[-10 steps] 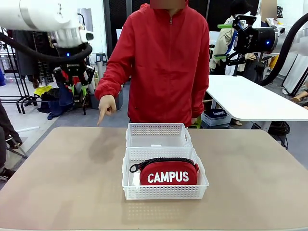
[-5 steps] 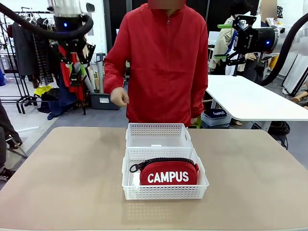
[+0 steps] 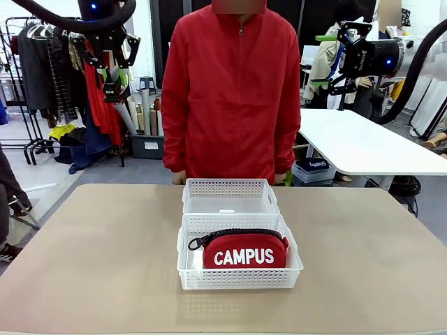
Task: Distribute items into two baskets.
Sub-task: Pick up the Stapler that the person points to, then place the picked Stapler into the Organizing basket as instructed by the person.
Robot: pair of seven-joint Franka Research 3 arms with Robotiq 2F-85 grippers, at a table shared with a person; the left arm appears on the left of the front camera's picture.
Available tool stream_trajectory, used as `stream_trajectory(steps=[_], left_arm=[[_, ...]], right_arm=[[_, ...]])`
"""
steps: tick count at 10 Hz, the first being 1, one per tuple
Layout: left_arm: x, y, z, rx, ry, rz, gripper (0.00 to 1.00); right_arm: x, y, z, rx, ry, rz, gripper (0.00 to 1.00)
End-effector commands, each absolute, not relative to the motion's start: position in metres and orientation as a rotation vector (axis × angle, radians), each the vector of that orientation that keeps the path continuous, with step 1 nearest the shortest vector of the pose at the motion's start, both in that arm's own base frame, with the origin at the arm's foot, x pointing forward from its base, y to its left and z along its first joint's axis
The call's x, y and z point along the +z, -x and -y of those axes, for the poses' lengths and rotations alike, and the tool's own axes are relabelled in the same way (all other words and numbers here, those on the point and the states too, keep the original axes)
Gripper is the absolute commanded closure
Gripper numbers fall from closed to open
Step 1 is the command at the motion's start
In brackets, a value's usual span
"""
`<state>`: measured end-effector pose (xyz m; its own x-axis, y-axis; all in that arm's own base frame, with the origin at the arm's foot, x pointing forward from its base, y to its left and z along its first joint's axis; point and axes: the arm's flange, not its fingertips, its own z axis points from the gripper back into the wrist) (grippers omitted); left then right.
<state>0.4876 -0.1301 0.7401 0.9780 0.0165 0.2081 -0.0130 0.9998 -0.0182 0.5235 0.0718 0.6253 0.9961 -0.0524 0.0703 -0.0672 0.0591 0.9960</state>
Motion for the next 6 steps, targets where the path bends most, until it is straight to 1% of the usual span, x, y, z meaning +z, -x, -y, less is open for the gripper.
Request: stream_trajectory(steps=[1, 2, 6], left_arm=[[0.738, -0.487, 0.119, -0.009, 0.043, 0.226, 1.00], [0.740, -0.488, 0.130, 0.015, 0.017, 0.210, 1.00], [0.740, -0.488, 0.130, 0.015, 0.017, 0.210, 1.00]], right_arm=[[0.629, -0.523, -0.072, 0.000, -1.521, 0.088, 0.00], [0.629, -0.523, -0.072, 0.000, -1.521, 0.088, 0.00], [0.629, -0.523, -0.072, 0.000, -1.521, 0.088, 0.00]])
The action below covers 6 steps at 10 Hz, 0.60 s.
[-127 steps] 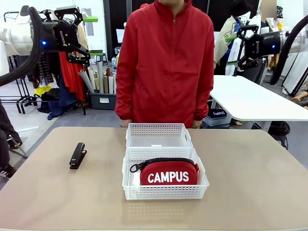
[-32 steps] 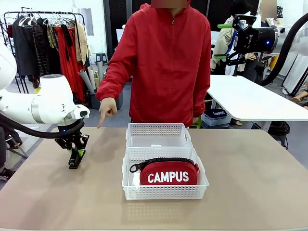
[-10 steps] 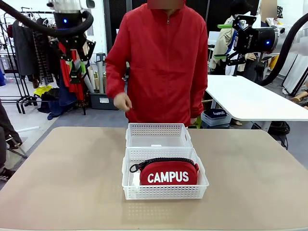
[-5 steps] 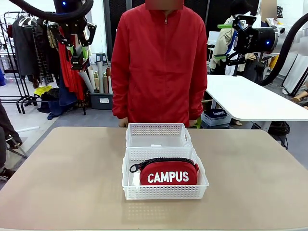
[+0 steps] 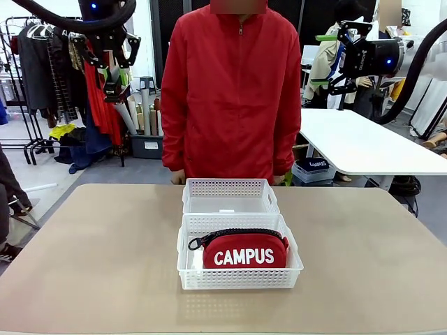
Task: Distribute items into two baskets.
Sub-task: Place the picked Stapler into the Organizing basket as instructed by the person.
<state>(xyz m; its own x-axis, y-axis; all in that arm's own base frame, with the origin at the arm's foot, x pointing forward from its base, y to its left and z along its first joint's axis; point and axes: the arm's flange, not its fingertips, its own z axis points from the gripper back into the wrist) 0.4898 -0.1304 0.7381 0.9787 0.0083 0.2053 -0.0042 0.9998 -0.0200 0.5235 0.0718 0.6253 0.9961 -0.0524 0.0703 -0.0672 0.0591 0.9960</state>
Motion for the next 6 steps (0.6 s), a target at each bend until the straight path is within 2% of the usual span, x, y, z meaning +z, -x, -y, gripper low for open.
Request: stream_trajectory(steps=[1, 6], left_arm=[[0.7401, -0.4876, 0.1301, 0.015, 0.017, 0.210, 1.00], [0.7401, -0.4876, 0.1301, 0.015, 0.017, 0.210, 1.00]], right_arm=[[0.6288, -0.5226, -0.0724, 0.000, -1.521, 0.088, 0.00], [0.6288, -0.5226, -0.0724, 0.000, -1.521, 0.088, 0.00]])
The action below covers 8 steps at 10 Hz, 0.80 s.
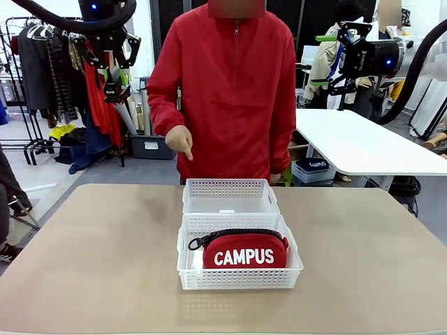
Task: Distribute items into two baskets.
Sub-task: Place the picked Stapler into the Organizing basket as instructed by the person.
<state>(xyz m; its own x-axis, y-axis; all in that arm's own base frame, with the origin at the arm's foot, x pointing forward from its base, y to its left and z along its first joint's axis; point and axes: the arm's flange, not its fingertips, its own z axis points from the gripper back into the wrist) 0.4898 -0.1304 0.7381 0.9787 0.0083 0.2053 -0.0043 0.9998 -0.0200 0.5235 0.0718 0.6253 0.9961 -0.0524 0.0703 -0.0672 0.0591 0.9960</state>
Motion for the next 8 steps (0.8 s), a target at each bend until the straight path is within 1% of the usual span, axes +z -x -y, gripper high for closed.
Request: stream_trajectory(steps=[1, 8], left_arm=[[0.7401, -0.4876, 0.1301, 0.015, 0.017, 0.210, 1.00], [0.7401, -0.4876, 0.1301, 0.015, 0.017, 0.210, 1.00]], right_arm=[[0.6288, -0.5226, -0.0724, 0.000, -1.521, 0.088, 0.00], [0.6288, -0.5226, -0.0724, 0.000, -1.521, 0.088, 0.00]])
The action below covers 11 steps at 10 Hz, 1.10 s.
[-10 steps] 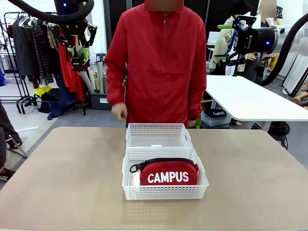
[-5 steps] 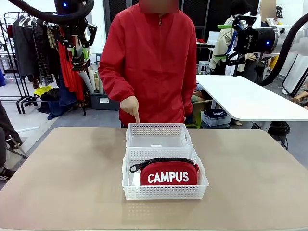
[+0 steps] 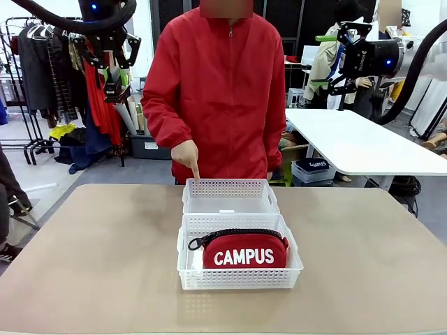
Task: Distribute items into two baskets.
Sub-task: Place the picked Stapler into the Organizing basket as instructed by the person.
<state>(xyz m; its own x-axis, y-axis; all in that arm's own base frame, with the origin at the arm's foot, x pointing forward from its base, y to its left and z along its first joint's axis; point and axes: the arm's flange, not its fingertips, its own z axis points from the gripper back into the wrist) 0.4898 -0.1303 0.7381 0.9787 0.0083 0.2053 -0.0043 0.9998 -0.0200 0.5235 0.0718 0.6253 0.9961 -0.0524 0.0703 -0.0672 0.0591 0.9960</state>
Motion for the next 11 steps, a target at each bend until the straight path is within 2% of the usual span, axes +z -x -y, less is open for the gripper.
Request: stream_trajectory(steps=[1, 7, 8, 10, 11], left_arm=[[0.740, -0.488, 0.130, 0.015, 0.017, 0.210, 1.00], [0.738, -0.490, 0.130, 0.006, 0.019, 0.207, 1.00], [0.746, -0.497, 0.136, -0.119, -0.041, 0.173, 1.00], [0.751, -0.513, 0.156, -0.231, -0.098, 0.138, 1.00], [0.749, -0.522, 0.163, -0.335, -0.069, 0.085, 1.00]], right_arm=[[0.629, -0.523, -0.072, 0.000, -1.521, 0.088, 0.00], [0.629, -0.523, -0.072, 0.000, -1.521, 0.088, 0.00], [0.629, -0.523, -0.072, 0.000, -1.521, 0.088, 0.00], [0.629, -0.523, -0.072, 0.000, -1.521, 0.088, 0.00], [0.629, -0.523, -0.072, 0.000, -1.521, 0.088, 0.00]])
